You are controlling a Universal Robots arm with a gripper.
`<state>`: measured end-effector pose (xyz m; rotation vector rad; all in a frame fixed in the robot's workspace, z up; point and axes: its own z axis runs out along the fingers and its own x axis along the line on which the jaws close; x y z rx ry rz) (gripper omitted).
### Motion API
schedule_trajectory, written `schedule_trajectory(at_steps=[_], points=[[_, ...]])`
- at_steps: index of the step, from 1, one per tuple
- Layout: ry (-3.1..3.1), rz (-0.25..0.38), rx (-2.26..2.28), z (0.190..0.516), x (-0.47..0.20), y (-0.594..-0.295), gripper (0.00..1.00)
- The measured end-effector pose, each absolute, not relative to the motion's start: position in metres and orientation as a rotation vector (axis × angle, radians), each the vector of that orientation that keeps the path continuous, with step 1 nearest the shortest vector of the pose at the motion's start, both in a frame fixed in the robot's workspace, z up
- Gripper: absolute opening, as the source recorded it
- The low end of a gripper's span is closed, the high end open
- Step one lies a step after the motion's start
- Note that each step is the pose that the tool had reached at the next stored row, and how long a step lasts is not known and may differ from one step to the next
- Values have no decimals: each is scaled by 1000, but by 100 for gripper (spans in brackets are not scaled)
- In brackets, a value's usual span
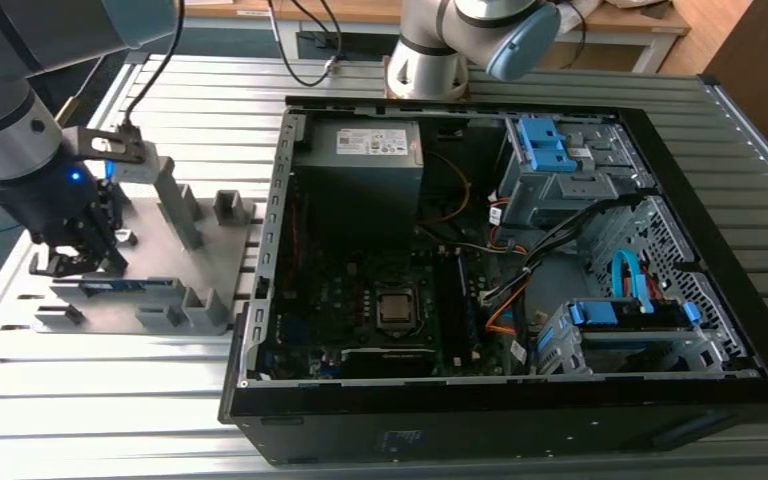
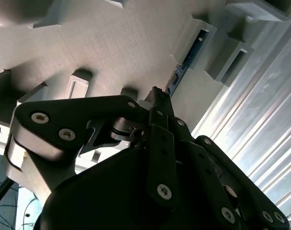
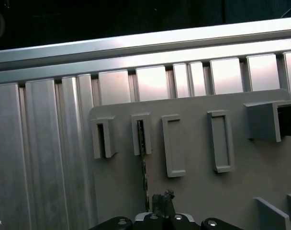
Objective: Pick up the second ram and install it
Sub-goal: 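Pick up the second ram and move it above second insertion slot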
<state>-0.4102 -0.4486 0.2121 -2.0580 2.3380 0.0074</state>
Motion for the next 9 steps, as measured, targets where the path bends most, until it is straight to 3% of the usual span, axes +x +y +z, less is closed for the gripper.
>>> schedule_trajectory(at_steps=[9], points=[[2289,8,-2112,212,-410,-449,10]])
